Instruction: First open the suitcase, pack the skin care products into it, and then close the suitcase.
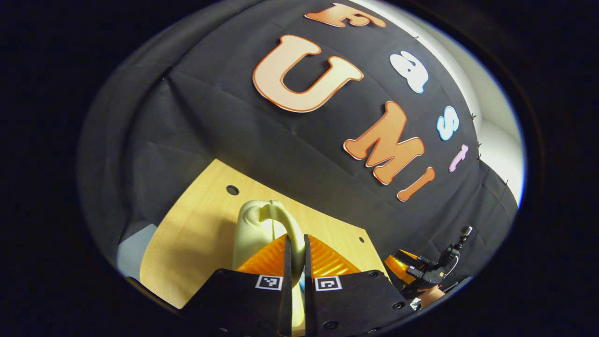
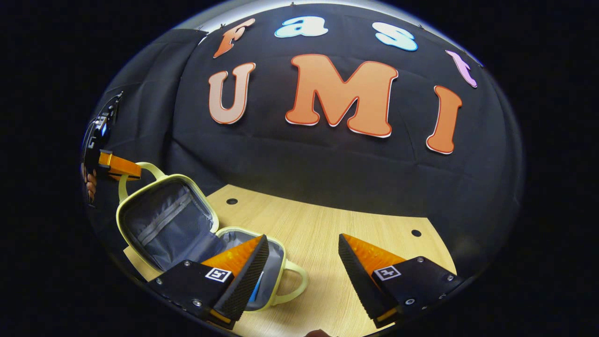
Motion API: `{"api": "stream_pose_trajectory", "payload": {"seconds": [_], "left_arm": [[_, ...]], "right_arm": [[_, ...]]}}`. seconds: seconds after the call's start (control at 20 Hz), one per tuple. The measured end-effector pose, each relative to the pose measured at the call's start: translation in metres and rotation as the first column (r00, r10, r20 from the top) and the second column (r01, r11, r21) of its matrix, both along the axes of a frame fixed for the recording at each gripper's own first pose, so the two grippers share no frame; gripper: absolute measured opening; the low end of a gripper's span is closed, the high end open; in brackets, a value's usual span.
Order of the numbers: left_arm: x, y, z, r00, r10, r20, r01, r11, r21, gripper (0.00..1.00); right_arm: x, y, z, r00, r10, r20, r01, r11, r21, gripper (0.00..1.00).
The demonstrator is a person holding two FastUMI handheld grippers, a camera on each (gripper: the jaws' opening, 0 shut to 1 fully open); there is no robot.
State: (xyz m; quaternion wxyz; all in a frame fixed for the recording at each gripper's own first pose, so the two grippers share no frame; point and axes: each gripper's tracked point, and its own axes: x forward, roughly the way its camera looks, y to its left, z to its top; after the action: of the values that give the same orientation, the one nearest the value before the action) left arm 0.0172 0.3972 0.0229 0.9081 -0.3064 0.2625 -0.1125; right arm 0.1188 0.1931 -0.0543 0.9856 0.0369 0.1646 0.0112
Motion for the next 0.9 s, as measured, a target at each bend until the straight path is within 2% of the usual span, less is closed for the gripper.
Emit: {"api": "stream_pose_trajectory", "payload": {"seconds": [0.5, 0.8, 0.9], "left_arm": [[0.007, -0.146, 0.025, 0.989, -0.141, 0.039, 0.141, 0.99, -0.014, 0.11], [0.014, -0.229, 0.004, 0.98, -0.198, 0.019, 0.199, 0.979, -0.046, 0.09], [0.014, -0.252, -0.009, 0.978, -0.206, -0.007, 0.205, 0.977, -0.065, 0.11]], "right_arm": [[-0.017, -0.045, 0.003, 0.999, 0.019, 0.029, -0.019, 1.0, -0.01, 0.95], [-0.032, -0.085, -0.01, 1.0, 0.008, 0.027, -0.007, 1.0, -0.02, 0.95], [-0.038, -0.096, -0.013, 1.0, 0.002, 0.028, -0.001, 1.0, -0.014, 0.95]]}}
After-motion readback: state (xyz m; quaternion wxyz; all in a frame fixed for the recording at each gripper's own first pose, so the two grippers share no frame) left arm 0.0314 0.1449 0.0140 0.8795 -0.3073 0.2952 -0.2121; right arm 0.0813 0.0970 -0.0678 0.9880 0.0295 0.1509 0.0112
